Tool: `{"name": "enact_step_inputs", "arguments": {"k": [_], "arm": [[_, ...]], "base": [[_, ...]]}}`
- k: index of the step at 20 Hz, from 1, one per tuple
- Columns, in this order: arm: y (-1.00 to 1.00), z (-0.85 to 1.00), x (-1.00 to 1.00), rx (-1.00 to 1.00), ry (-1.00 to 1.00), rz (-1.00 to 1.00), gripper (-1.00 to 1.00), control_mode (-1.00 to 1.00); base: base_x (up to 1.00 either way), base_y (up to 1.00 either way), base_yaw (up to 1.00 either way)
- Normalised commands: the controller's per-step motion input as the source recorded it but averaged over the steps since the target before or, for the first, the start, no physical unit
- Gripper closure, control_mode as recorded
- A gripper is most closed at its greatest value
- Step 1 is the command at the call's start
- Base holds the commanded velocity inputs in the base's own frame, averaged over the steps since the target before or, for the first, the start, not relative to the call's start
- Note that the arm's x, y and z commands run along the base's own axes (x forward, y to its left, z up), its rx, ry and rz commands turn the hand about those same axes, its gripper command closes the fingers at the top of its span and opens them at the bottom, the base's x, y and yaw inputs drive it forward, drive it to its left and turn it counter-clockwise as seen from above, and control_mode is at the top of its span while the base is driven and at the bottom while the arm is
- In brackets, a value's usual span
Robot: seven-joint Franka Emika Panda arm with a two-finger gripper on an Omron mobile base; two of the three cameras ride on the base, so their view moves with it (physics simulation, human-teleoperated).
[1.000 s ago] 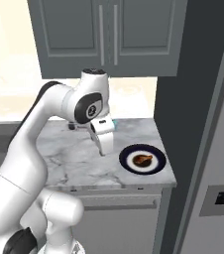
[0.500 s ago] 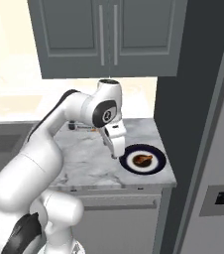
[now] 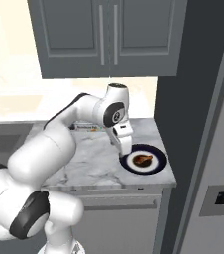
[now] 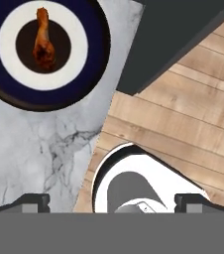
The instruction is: Pick the chicken drumstick from the counter and place it in the microwave. Then turn on the microwave.
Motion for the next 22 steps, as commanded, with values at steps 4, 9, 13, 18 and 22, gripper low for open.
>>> {"name": "enact_step_inputs", "arguments": {"k": [4,9,13,18,22], "arm": [[-0.11,-0.30,0.41,0.00,0.05,0.00,-1.00,-1.00],[-0.17,-0.28,0.37,0.00,0.05,-0.02,-1.00,-1.00],[-0.16,-0.25,0.30,0.00,0.04,-0.02,-1.00,-1.00],[-0.15,-0.20,0.21,0.00,0.03,-0.02,-1.00,-1.00],[-0.11,-0.22,0.19,0.00,0.01,-0.02,-1.00,-1.00]], "base": [[0.00,0.00,0.00],[0.00,0.00,0.00],[0.00,0.00,0.00],[0.00,0.00,0.00],[0.00,0.00,0.00]]}}
